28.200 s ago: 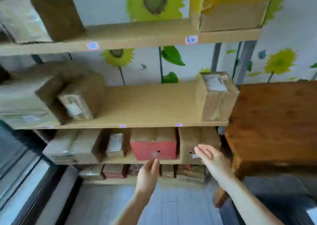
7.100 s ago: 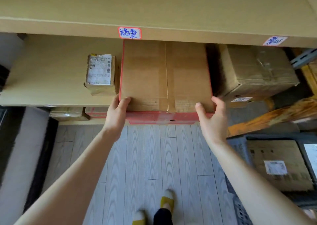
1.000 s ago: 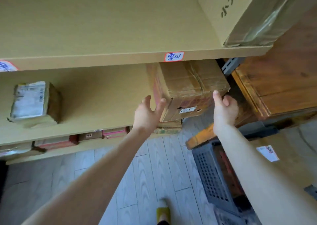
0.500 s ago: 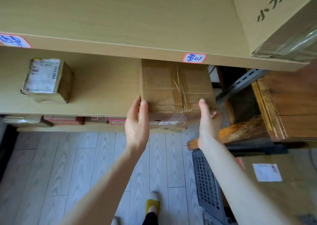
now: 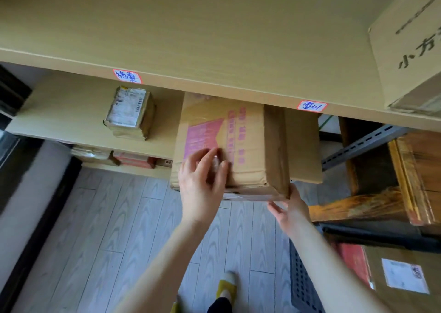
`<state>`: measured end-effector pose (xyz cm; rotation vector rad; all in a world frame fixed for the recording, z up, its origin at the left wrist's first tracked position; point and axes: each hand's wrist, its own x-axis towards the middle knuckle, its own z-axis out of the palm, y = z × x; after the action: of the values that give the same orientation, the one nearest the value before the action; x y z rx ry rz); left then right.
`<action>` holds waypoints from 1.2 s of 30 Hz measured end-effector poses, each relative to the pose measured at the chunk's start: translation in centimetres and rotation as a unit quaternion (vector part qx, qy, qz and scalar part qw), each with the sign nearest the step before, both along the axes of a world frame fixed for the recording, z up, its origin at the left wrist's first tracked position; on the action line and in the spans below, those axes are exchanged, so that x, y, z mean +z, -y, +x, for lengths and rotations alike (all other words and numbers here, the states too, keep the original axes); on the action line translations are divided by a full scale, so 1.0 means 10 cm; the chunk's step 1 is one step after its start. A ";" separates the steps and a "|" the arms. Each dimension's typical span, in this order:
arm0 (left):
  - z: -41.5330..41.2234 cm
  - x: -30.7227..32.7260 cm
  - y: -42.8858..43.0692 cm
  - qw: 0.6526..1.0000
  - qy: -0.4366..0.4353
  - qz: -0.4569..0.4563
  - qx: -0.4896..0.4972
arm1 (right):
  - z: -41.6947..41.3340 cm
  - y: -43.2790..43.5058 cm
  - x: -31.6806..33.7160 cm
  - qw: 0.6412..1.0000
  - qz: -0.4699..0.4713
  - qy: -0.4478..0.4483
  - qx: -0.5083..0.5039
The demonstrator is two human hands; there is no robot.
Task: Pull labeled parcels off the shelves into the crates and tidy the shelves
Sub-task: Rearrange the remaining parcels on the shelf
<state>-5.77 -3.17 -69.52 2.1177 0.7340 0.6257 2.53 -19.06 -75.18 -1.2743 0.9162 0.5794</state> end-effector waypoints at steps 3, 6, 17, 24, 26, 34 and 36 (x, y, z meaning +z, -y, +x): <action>0.04 -0.06 -0.05 0.983 -0.157 -0.089 0.005 | 0.15 0.05 0.03 0.998 -0.038 0.014 0.047; 0.04 -0.12 -0.12 0.986 -0.150 -0.075 0.014 | 0.17 0.07 0.11 0.985 -0.129 0.068 0.094; -0.18 -0.10 -0.37 0.960 -0.029 -0.254 0.113 | -0.14 0.02 0.50 0.972 0.060 0.135 0.184; -0.41 -0.12 -0.32 0.966 0.013 -0.247 0.078 | -0.39 0.31 0.35 0.964 0.119 0.187 0.149; -0.42 -0.17 -0.33 0.970 -0.004 -0.231 0.075 | -0.37 0.39 0.41 0.956 0.110 0.193 0.193; -0.37 -0.42 -0.24 0.940 -0.026 -0.332 0.076 | -0.36 0.33 0.30 0.979 -0.075 0.157 0.106; -0.33 -0.53 -0.30 0.907 -0.077 -0.410 0.058 | -0.39 0.28 0.23 0.984 -0.094 0.132 0.080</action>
<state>-9.10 -0.15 -74.85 1.3494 1.0001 0.1446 -1.38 -21.86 -72.84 -1.5640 0.6624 0.4419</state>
